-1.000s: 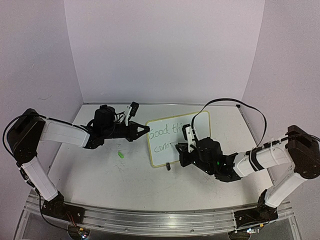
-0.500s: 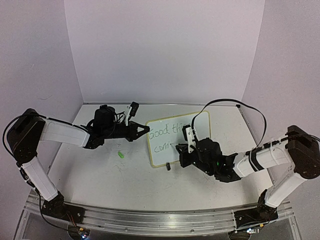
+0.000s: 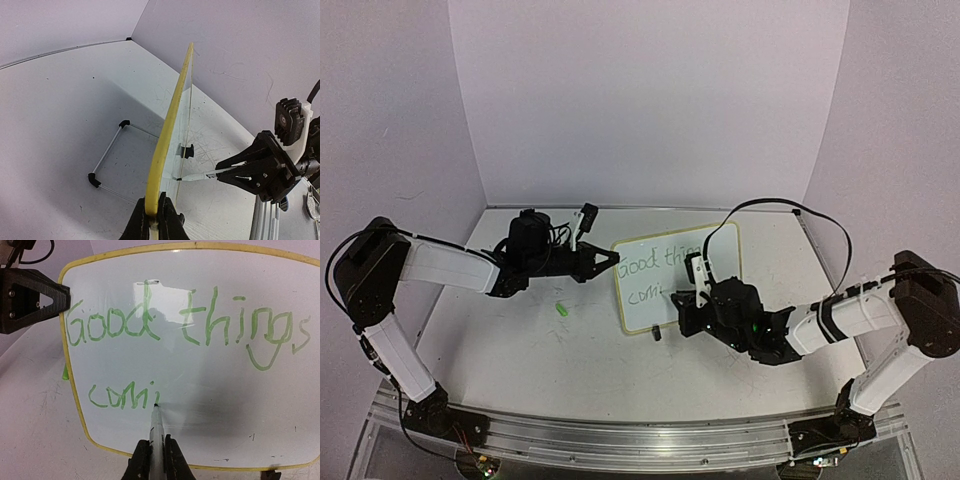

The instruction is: Write a sentence on the whiteboard

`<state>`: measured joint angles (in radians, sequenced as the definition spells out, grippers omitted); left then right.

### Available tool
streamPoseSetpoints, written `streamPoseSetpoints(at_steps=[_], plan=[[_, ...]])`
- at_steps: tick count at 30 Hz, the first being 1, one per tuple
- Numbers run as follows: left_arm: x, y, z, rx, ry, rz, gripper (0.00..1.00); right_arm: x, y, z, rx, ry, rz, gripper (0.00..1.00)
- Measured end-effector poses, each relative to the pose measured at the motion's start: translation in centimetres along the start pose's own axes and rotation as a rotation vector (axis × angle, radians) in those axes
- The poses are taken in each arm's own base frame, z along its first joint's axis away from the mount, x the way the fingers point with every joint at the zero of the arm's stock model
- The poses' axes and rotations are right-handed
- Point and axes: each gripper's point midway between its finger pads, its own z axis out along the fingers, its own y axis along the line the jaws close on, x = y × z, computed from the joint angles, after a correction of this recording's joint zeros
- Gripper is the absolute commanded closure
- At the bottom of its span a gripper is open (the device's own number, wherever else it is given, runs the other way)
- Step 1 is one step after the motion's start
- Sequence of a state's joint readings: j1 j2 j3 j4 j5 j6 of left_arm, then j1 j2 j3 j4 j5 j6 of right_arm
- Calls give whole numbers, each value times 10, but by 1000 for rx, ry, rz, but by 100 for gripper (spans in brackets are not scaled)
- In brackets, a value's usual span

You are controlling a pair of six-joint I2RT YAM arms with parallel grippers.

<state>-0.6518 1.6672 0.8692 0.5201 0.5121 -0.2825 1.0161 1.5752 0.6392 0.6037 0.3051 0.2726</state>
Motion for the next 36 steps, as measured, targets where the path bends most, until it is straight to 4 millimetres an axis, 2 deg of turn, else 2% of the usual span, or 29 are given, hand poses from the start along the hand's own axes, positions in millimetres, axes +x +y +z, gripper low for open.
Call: streamPoseSetpoints(at_steps=[18,22,28,36], plan=[[0,0,0,-1,0,0,100,7,4,1,-13,19,6,100],[0,0,0,1,0,3,100,1,3,-4,-18,1,-3,100],[0,0,0,1,0,5,100,-18,1,-11,-20,-55,0,100],[0,0,0,1,0,5,100,-19,-2,-10,-4,-61,-7,100]])
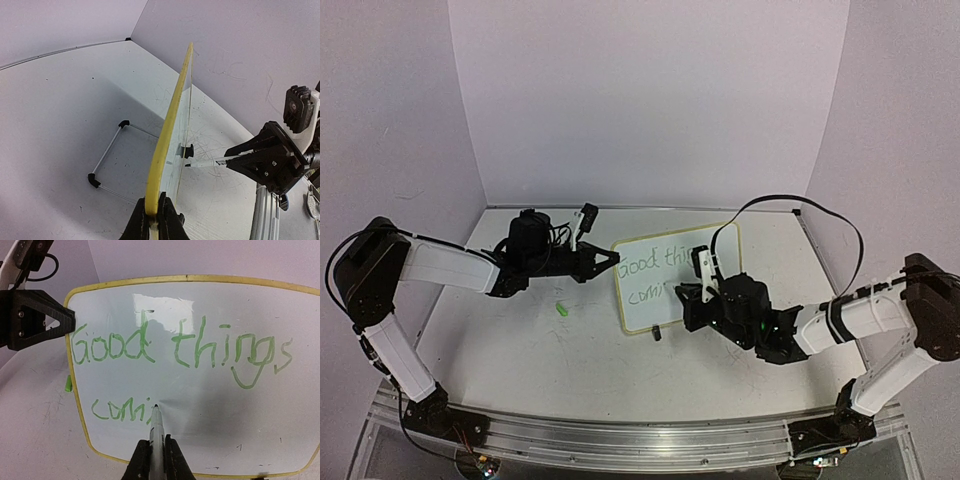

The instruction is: Write a sentence on the whiteboard

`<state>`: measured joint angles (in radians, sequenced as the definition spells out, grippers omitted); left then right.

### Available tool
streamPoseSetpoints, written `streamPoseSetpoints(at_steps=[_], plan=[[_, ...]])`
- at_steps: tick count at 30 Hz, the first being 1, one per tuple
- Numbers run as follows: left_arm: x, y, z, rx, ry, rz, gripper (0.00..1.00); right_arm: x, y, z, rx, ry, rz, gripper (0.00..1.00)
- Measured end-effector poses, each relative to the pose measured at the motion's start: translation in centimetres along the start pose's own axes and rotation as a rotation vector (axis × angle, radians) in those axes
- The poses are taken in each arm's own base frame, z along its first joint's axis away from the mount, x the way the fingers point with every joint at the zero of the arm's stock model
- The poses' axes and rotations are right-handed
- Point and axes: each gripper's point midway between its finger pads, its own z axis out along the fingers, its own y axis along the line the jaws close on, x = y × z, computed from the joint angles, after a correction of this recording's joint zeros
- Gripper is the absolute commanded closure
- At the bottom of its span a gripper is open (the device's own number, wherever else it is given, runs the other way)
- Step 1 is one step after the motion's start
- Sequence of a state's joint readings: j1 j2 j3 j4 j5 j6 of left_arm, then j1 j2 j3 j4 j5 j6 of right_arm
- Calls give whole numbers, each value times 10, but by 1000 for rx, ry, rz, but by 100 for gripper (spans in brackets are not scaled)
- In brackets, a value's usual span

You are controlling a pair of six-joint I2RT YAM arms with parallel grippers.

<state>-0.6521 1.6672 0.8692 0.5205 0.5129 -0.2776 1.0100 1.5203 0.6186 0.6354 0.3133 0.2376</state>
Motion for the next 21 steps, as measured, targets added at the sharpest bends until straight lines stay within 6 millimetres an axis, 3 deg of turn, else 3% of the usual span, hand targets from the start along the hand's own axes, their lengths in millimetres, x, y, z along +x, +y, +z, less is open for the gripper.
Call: streamPoseSetpoints(at_steps=[21], plan=[[0,0,0,-1,0,0,100,13,-5,7,33,31,-8,100]])
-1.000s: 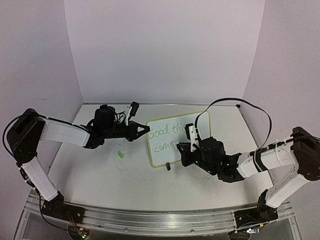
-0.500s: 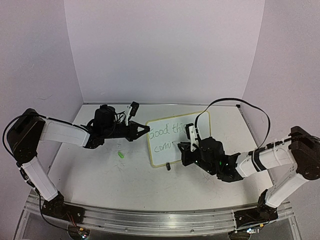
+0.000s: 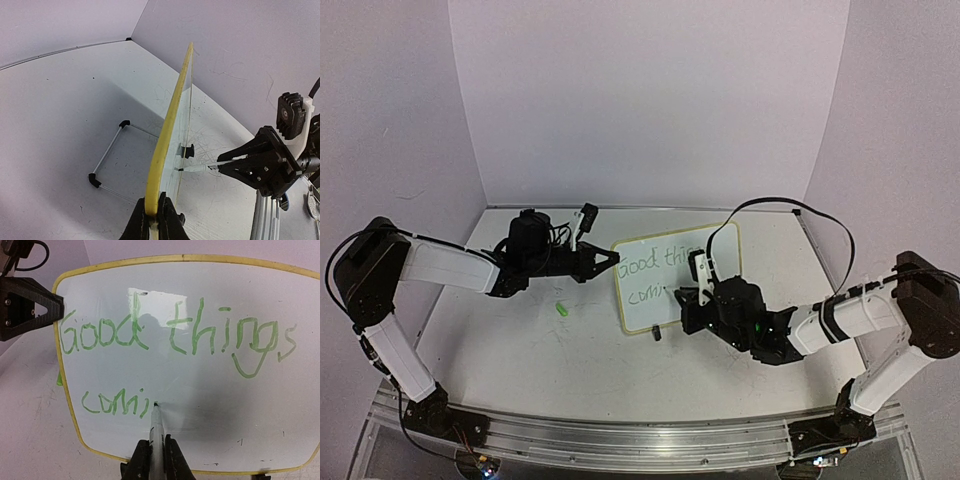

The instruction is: Write a sentence on the whiteboard

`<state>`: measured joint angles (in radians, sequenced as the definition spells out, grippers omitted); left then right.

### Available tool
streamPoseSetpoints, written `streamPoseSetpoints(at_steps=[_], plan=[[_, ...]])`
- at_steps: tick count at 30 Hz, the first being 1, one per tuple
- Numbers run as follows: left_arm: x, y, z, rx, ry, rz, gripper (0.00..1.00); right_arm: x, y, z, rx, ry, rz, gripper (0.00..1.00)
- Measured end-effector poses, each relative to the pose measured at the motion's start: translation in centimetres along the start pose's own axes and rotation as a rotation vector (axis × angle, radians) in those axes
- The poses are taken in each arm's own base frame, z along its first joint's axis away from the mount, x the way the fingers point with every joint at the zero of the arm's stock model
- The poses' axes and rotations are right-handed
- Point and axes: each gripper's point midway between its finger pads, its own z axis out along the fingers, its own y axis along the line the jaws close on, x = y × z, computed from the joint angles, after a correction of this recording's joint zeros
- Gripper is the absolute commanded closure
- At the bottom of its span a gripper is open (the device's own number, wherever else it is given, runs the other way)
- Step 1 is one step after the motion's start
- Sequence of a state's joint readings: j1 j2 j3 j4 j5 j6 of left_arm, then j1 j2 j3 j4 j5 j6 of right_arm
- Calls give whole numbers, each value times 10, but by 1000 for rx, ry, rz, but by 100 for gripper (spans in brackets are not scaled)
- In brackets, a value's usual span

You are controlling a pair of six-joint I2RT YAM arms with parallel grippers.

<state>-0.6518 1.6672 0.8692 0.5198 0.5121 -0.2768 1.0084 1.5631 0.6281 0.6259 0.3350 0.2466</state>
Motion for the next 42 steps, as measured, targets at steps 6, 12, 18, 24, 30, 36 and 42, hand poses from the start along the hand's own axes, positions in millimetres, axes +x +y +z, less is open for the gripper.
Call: streamPoseSetpoints(at_steps=[6,12,18,24,30,36,42], plan=[[0,0,0,0,0,0,100,6,0,0,-4,22,19,100],[0,0,0,0,0,0,100,12,0,-1,-5,42,29,100],[0,0,0,-1,2,-2,100,14,0,-1,-4,49,29,100],[0,0,0,-1,2,-2,100,13,0,-1,-1,46,27,100],[0,0,0,-1,1,-1,100,9,0,0,3,39,21,100],[0,0,0,-1,2,-2,100,2,1,1,11,19,15,100],[0,0,0,-2,2,-2,100,-2,0,1,18,10,10,100]])
